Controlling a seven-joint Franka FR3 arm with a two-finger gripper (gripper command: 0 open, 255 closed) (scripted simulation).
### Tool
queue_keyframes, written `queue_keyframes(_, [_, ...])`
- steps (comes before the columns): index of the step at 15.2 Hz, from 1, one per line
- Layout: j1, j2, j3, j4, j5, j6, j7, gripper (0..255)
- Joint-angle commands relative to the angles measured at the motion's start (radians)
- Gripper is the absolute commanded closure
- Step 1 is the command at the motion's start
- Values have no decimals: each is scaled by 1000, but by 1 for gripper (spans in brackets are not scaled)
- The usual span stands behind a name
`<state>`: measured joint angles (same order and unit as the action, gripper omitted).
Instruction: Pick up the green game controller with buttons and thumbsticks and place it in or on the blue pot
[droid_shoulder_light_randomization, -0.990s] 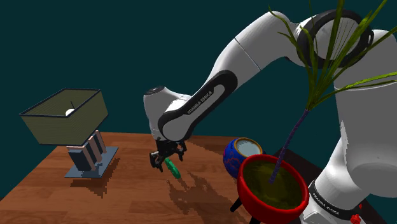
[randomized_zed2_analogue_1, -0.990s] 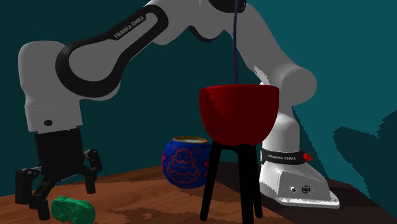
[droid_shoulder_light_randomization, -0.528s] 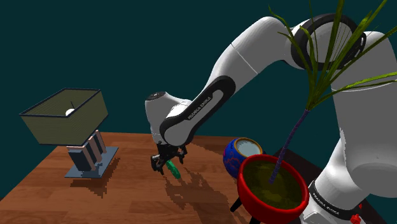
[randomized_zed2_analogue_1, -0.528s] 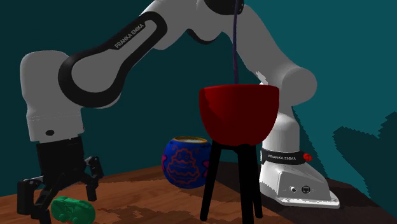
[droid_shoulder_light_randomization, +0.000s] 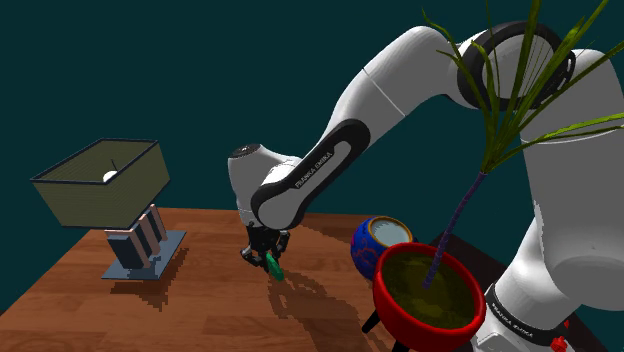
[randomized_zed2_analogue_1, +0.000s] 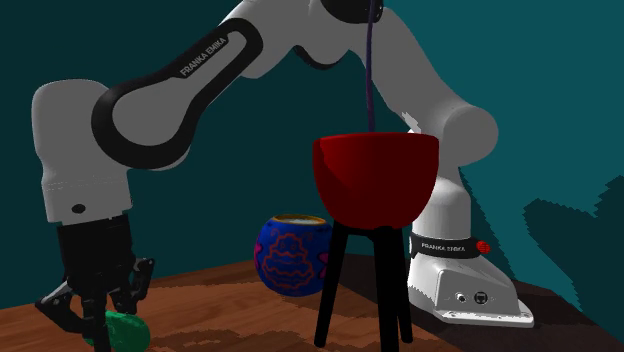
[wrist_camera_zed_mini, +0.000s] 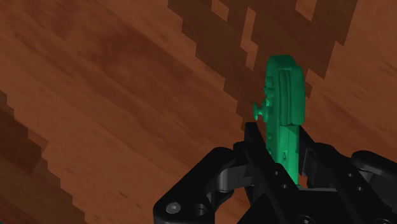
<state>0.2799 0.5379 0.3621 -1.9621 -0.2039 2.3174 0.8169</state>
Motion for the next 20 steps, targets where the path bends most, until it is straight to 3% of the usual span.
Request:
queue_keyframes(1, [0,0,0,0,0,0,0,255])
queue_keyframes(6, [0,0,0,0,0,0,0,255])
queue_keyframes(20, [-29,-134,39,12,61,-139,-34,255])
